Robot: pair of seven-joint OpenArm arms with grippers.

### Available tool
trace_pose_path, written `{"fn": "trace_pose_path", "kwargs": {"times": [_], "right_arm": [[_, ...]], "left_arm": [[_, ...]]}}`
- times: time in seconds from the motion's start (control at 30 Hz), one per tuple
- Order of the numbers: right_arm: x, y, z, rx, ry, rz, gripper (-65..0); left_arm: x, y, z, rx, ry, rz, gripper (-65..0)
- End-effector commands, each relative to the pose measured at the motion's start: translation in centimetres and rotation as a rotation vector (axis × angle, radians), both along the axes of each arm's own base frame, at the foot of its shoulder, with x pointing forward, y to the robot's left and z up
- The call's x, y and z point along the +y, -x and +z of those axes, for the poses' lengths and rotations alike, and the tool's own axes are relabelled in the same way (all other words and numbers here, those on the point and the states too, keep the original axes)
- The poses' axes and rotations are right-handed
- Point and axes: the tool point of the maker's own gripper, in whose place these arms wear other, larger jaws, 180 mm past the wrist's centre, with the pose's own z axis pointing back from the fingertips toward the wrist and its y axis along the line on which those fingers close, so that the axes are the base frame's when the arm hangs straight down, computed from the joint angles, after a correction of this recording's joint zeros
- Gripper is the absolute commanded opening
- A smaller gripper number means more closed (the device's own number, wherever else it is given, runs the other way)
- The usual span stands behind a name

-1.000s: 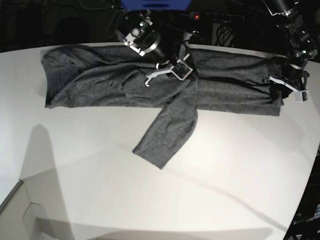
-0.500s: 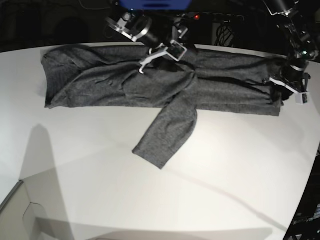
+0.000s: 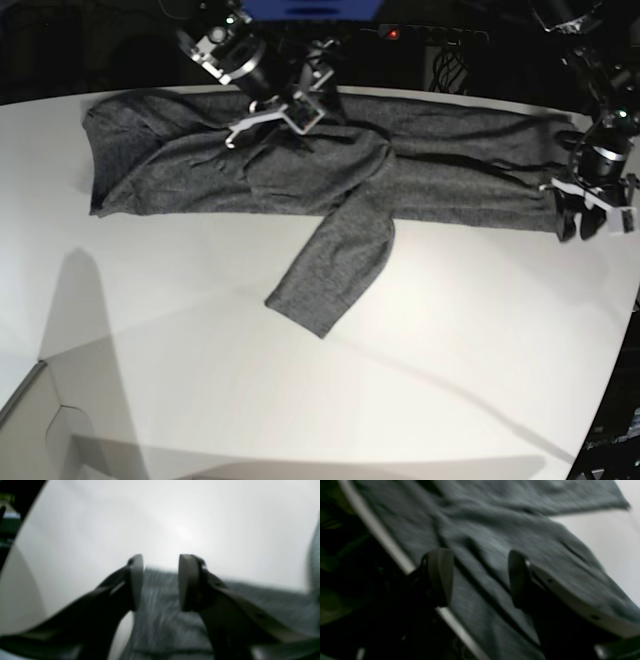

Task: Layout the t-shirt on the table in an organized manner, then fold the t-shirt properly
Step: 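Open the right gripper and raise it off the sleeve, then grasp the sleeve cuff with the left gripper and drag it to the shirt's end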

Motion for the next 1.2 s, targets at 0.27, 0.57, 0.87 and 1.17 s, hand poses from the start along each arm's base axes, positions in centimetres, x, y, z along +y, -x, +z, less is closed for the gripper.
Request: {"fn": "trace_pose_path", "kwargs": {"times": [0.27,0.57,0.87,1.17], "right_arm": [[-7.4,-4.2,0.8,-0.075,0.069,-0.201,-29.8],[-18.1,-8.2,3.8,-0.194,0.186,-0.469,-29.6],[-19.9,-8.1,5.1,-0.222,0.206,-0.522,-29.6],[-19.2,-8.4,5.2,-0.224,0.186,-0.526,-29.6]], "left_arm": [[-11.9,-5.7,7.2,-0.234,0.074,-0.326,-18.3],[-30.5,-9.3,4.3,-0.155,-0.044,-0.664,-26.1],[-35.4,-10.8,-2.2,0.042,-0.155,-0.699,-31.8],[-36.9,-13.4,-2.2,0.069,0.002,-0.607,-31.7]]}}
